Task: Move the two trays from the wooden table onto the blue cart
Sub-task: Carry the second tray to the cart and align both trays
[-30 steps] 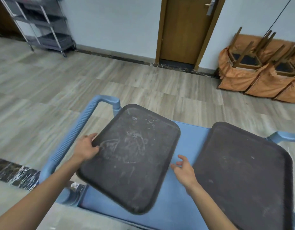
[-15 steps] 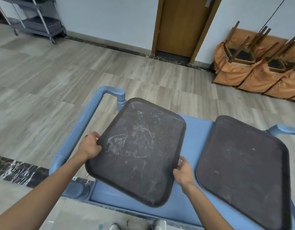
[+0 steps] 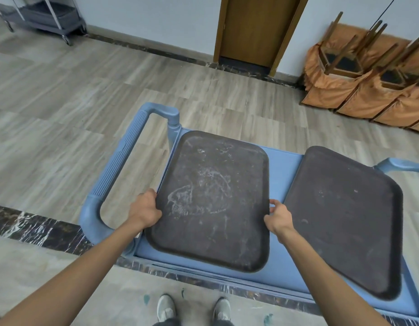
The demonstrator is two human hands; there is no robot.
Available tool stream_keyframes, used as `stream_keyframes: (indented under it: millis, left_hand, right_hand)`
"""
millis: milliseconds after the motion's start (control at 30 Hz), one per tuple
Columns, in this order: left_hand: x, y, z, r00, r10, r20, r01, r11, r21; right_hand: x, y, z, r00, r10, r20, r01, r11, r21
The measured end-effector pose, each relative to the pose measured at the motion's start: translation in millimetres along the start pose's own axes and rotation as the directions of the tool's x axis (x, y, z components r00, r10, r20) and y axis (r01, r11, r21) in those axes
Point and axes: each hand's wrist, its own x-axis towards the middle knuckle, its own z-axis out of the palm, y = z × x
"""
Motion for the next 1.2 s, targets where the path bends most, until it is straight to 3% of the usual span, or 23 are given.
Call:
stream_keyframes:
  millis: [233,367,433,533,600,700,800,933,1200]
  left_hand:
    - [-21.0,8.6,29.5,0.993,-0.019,-0.119,0.024,0.999,0.040]
    - [-42.4,13.7,39.8,0.992,0.057,-0.111,-0.039,0.986,0.164]
    - [-61.5,16.7,50.2,0.969,0.213,-0.124,-0.172,0.945,0.279]
    - [-97.1,21.6,70.5,0.871,0.490,-0.021,-0.458,0.828,0.324]
    - [-117.1,21.5,86.7,0.820,0.569,0.054,-0.557,0.776,0.296]
    - [-132.3,16.9,106.8,0.790,0.611,0.052,-0.598,0.749,0.285]
    - [-136.9,7.8,119.5,0.781,0.624,-0.004,-0.598,0.750,0.284]
    - [-138.2,-3.3,134.2,0.777,0.617,-0.124,-0.585,0.781,0.217]
    - [-139.6,-9.7,140.4,0.784,0.586,-0.203,-0.560,0.810,0.175]
  right_hand:
    - [9.5,5.0,-2.5,0.998,-0.056,-0.007,0.055,0.992,-0.116]
    - [-3.0,15.3,1.1,0.979,-0.202,-0.023,0.191,0.954,-0.233]
    - [-19.9,22.5,7.0,0.924,-0.380,-0.039,0.347,0.878,-0.330]
    - [-55.0,36.1,23.2,0.731,-0.682,0.021,0.631,0.665,-0.398]
    - [-79.4,49.7,38.0,0.640,-0.761,0.106,0.729,0.558,-0.396]
    - [-109.1,67.8,61.0,0.589,-0.767,0.254,0.790,0.481,-0.379]
    - [-129.8,81.0,79.7,0.568,-0.760,0.317,0.806,0.434,-0.403]
    - [-143.4,89.4,94.6,0.565,-0.774,0.286,0.788,0.405,-0.463]
    - [-153.9,95.6,103.3,0.642,-0.732,0.228,0.724,0.479,-0.496]
